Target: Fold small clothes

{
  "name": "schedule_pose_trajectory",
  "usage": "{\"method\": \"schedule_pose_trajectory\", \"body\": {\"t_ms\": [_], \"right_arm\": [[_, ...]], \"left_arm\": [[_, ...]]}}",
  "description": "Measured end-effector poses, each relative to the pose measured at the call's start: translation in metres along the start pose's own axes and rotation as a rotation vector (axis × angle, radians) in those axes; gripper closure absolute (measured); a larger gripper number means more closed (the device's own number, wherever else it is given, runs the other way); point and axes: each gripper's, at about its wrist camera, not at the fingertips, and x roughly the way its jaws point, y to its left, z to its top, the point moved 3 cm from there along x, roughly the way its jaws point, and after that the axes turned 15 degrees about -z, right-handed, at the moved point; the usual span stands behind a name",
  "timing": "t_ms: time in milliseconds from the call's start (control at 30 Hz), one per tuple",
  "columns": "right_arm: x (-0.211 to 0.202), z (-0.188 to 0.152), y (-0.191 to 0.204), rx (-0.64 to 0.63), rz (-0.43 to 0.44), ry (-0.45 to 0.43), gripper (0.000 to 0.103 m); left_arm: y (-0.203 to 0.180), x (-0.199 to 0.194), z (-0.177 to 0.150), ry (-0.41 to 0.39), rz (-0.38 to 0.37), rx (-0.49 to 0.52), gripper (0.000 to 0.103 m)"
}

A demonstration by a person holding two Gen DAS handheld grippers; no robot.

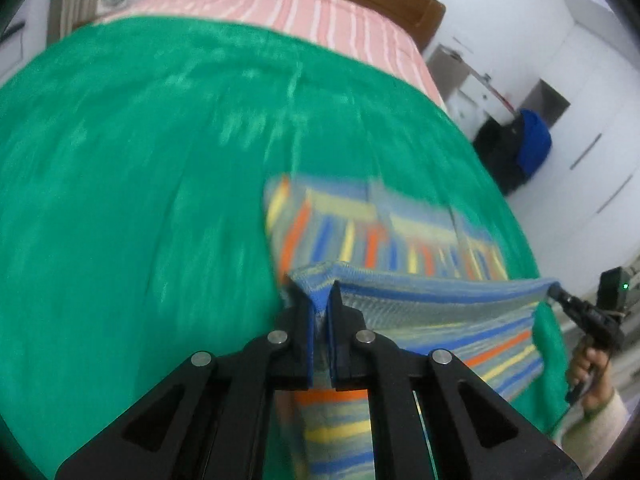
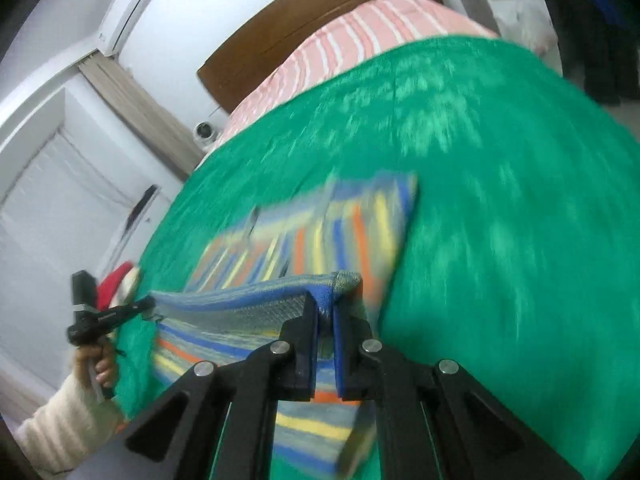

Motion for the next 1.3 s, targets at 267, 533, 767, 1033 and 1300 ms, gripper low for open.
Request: {"method": "schedule_pose_trajectory", "body": {"t_ms": [267,533,767,1033,1300], "right_arm": [[0.073,0.055,-0.041,0.237,-0.076,-0.064,0.061],[0.016,-0.030,-0.013,-0.044,-0.011,0.121,0.051],[0.037,-0.063,0.006,-0.099,-0.130,0.234,0.097],[0.027,-0.061,0.014,-0.154,-0.226,0.214,0.068],[0.004,0.003,0.090,-0.261,-0.050,0.200,0.066]], "left_arm": [[0.056,0.020,0.013,0.018,0.042,-0.160,0.041],[0.031,-0.003,-0.081,0.152,0.050,-0.045,0.028],[0.009,0.008,-0.087,0.181,0.146,0.049,0.099],[0.017,-0.023,-0.088,0.124,0.176,0.036,0.039],[0.065,-0.072,-0.108,-0.106,0.465,0.129,0.011]]}}
